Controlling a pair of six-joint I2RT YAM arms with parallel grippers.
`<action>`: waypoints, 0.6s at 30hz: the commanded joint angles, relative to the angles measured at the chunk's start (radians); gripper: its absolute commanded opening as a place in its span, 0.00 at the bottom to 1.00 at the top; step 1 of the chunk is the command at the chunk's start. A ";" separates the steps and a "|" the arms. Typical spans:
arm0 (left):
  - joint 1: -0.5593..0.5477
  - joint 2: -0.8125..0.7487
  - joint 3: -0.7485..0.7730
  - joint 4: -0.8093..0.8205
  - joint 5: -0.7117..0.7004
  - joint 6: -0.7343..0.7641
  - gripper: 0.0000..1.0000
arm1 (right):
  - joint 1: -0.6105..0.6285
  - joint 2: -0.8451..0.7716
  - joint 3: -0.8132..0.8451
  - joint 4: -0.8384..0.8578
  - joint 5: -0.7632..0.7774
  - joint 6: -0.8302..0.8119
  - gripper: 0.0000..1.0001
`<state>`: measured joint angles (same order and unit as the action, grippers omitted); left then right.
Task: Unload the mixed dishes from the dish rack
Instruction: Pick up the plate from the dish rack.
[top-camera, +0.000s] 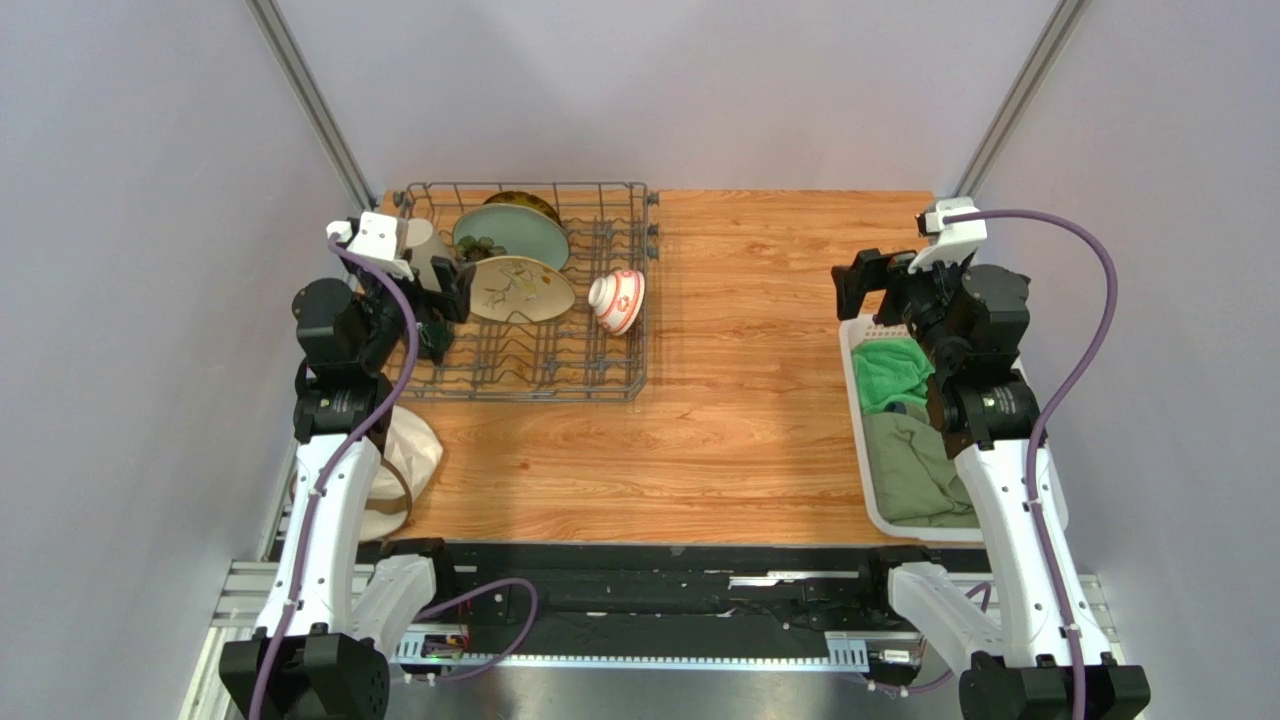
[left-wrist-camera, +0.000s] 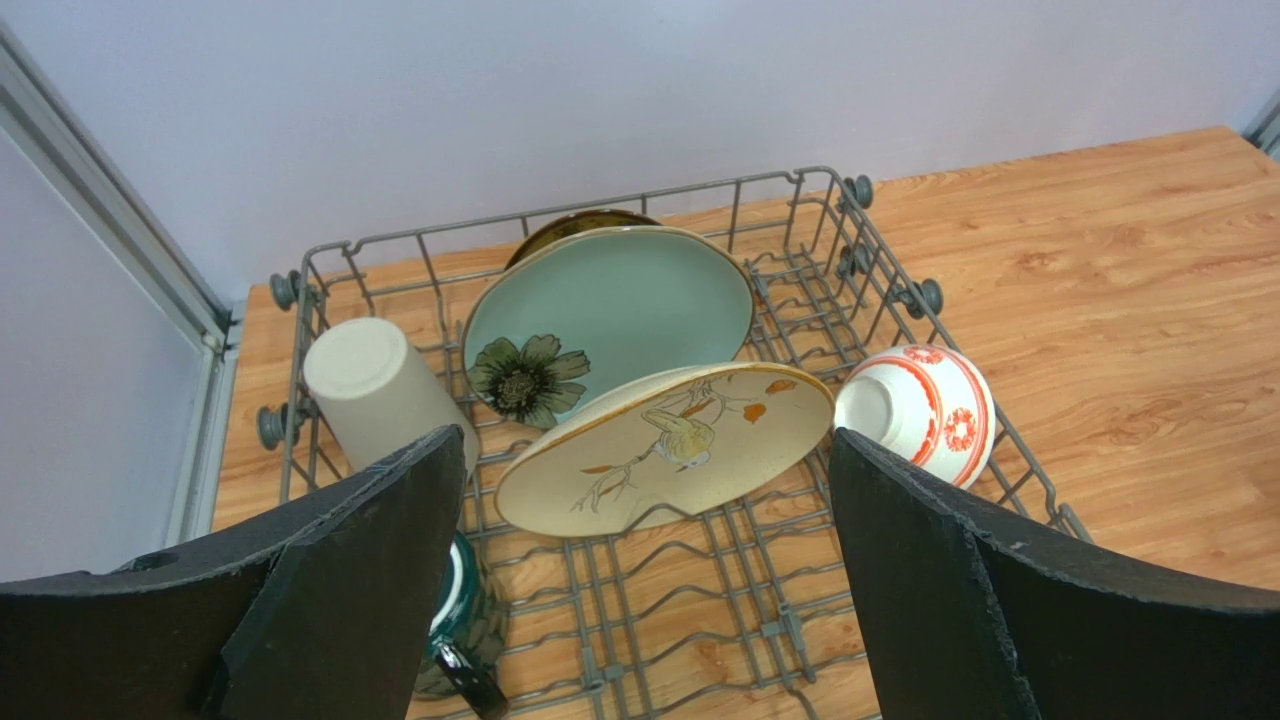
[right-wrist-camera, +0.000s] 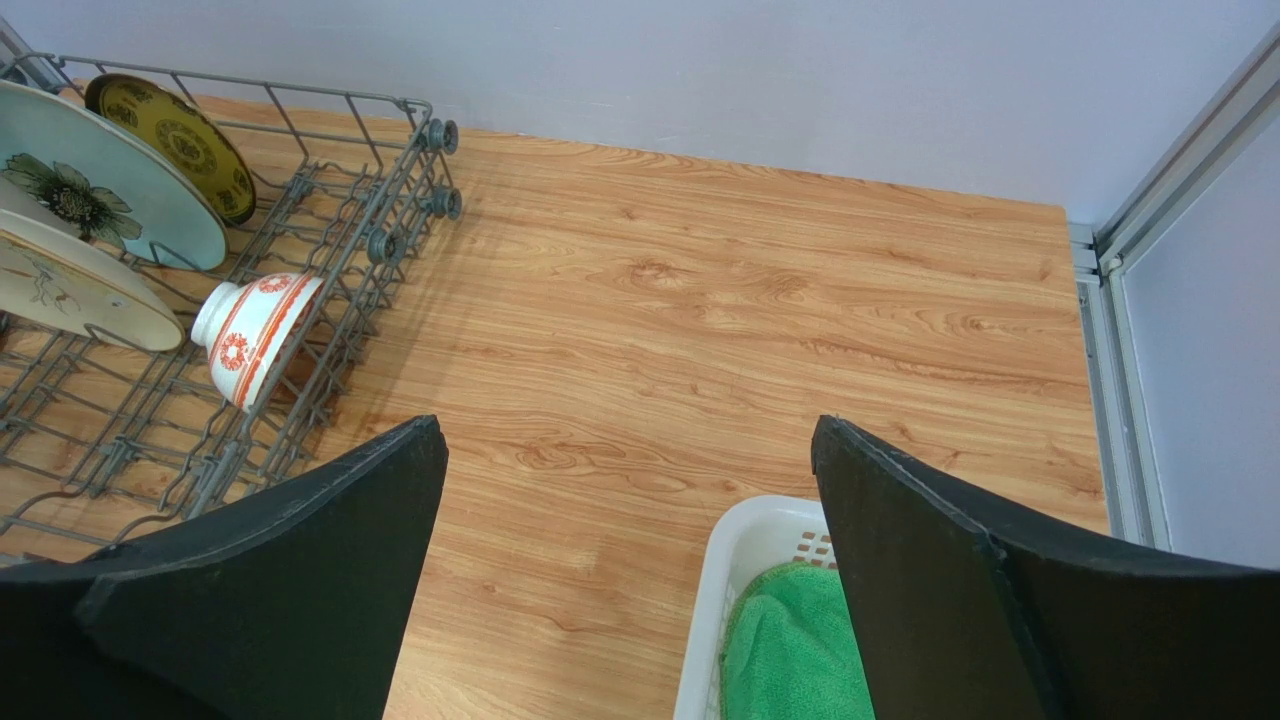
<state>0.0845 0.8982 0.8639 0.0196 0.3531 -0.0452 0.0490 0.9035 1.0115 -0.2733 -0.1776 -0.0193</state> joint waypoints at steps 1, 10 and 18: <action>-0.002 -0.015 0.006 0.029 0.006 -0.005 0.98 | -0.001 -0.005 0.012 0.016 -0.013 -0.004 0.99; -0.002 -0.002 0.011 0.025 0.003 -0.001 0.98 | -0.001 0.002 0.012 0.013 -0.016 -0.005 0.99; -0.002 0.031 0.083 -0.092 0.018 0.088 0.99 | -0.001 0.003 0.013 0.009 -0.040 -0.016 0.99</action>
<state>0.0845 0.9173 0.8814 -0.0196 0.3538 -0.0219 0.0490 0.9043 1.0115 -0.2737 -0.1875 -0.0227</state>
